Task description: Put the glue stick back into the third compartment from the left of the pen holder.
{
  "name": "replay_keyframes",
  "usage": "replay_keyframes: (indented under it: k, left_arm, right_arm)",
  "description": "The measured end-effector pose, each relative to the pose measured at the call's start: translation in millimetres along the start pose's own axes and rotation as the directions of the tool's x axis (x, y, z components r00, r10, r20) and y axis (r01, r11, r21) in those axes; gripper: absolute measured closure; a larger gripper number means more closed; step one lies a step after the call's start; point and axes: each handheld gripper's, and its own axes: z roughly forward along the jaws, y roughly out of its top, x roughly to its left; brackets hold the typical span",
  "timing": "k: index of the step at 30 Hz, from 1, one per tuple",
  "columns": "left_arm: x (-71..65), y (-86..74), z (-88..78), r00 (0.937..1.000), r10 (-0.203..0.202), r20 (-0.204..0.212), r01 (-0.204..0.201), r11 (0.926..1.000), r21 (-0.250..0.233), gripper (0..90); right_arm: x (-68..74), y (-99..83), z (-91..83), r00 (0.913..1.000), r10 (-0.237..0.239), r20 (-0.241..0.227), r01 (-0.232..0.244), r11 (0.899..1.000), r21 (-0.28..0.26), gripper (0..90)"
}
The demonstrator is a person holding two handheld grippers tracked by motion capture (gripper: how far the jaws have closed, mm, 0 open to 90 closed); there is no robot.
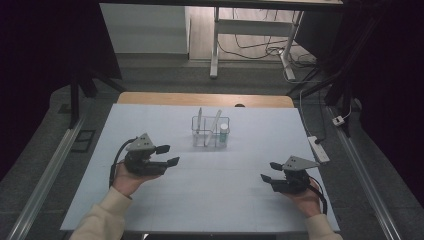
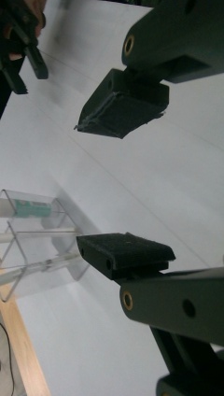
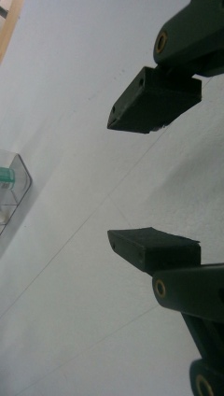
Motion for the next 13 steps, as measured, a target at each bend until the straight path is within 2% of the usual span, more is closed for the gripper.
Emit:
replay_keyframes:
  k: [5,13]
  left_arm:
    - [-1.9,-21.0,-10.3,0.9999,-0.013,-0.009,0.013,0.9999,0.002,40.3]
    - [-1.6,-33.7,-14.6,0.9996,-0.023,-0.014,0.023,0.9996,0.013,39.7]
  right_arm:
    - [-1.3,-1.1,-0.6,1.0,0.007,0.001,-0.007,1.0,0.001,39.2]
    - [-1.1,0.2,-2.1,1.0,0.002,-0.004,-0.002,1.0,-0.005,39.1]
